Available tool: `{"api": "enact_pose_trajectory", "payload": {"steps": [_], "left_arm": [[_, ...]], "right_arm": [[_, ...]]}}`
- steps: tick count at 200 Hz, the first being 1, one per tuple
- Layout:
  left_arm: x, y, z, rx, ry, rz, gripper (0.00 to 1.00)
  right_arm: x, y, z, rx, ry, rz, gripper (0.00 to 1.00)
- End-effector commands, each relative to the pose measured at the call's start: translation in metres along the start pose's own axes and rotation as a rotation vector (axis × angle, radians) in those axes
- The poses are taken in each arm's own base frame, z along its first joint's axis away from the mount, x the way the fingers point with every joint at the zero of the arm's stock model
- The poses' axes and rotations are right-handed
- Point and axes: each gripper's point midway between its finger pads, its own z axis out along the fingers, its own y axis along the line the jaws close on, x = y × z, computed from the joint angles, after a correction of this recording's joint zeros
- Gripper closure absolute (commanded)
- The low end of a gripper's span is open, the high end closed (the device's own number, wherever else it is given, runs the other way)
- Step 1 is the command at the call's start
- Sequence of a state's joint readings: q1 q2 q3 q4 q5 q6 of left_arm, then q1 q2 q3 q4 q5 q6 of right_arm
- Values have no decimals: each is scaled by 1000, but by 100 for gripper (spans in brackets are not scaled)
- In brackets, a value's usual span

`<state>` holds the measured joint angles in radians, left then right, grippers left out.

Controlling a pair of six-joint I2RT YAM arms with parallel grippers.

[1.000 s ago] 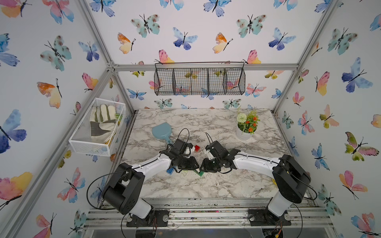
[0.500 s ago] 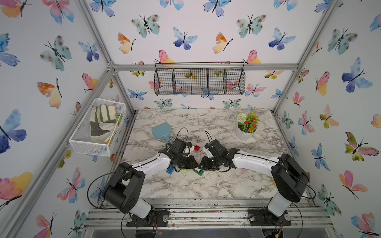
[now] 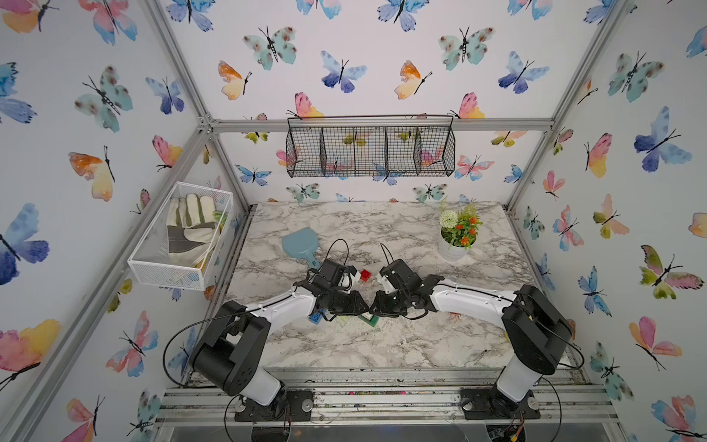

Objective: Assemble the number 1 with lego
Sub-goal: Assemble the lego brick with the lego brick.

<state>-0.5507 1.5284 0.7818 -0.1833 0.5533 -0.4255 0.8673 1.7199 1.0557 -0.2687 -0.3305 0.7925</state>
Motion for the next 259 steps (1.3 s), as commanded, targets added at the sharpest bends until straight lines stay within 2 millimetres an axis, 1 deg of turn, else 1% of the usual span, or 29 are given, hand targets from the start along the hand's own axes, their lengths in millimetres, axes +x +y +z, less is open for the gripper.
{"api": "enact_pose_trajectory", "payload": {"steps": [1, 22, 56, 72, 91, 101, 116, 124, 131, 137, 155, 167, 191, 217, 219, 223, 229, 235, 245, 250, 259], "left_arm": [[23, 21, 10, -66, 85, -44, 77], [29, 26, 12, -78, 97, -53, 78], [39, 31, 15, -96, 117, -72, 78], [40, 30, 17, -96, 121, -79, 78], [37, 29, 17, -96, 113, -81, 78], [35, 28, 16, -96, 106, -82, 78], [30, 23, 14, -86, 89, -82, 75], [26, 20, 12, -76, 77, -82, 72], [22, 16, 11, -67, 65, -78, 70], [19, 11, 10, -50, 57, -74, 68], [10, 4, 6, -36, 38, -74, 65], [7, 1, 5, -30, 24, -75, 63], [-2, -5, -2, -26, -11, -72, 55], [-18, -18, -18, -9, -84, -67, 45], [-21, -20, -20, -5, -92, -67, 45], [-27, -17, -24, -33, -125, -69, 43], [-34, -20, -31, -34, -159, -71, 41], [-41, -22, -38, -35, -197, -73, 40], [-54, -24, -53, -40, -272, -92, 39], [-59, -23, -60, -44, -309, -111, 39], [-68, -24, -73, -35, -379, -140, 39]], "right_arm": [[13, -28, 11, 115, 62, 17, 76], [17, -39, 16, 153, 82, 9, 76], [24, -47, 22, 173, 111, 2, 76], [24, -46, 23, 164, 116, -4, 77], [20, -38, 20, 142, 105, -15, 77], [15, -31, 16, 121, 83, -24, 76], [2, -12, 3, 59, 23, -57, 70], [-4, -2, -3, 29, -9, -79, 65], [-11, 8, -11, 0, -43, -109, 57], [-14, 13, -15, -11, -57, -128, 53], [-21, 19, -28, -9, -86, -178, 45], [-24, 23, -37, -10, -114, -206, 42], [-34, 22, -59, 24, -194, -264, 41], [-46, 22, -87, 88, -309, -431, 38], [-47, 21, -89, 94, -316, -446, 38], [-49, 21, -93, 107, -331, -488, 37], [-51, 23, -97, 118, -350, -557, 37], [-51, 21, -99, 130, -363, -617, 37], [-45, 22, -96, 132, -348, -784, 37], [-35, 21, -91, 118, -311, -880, 38], [-28, 16, -84, 117, -279, -958, 38]]}}
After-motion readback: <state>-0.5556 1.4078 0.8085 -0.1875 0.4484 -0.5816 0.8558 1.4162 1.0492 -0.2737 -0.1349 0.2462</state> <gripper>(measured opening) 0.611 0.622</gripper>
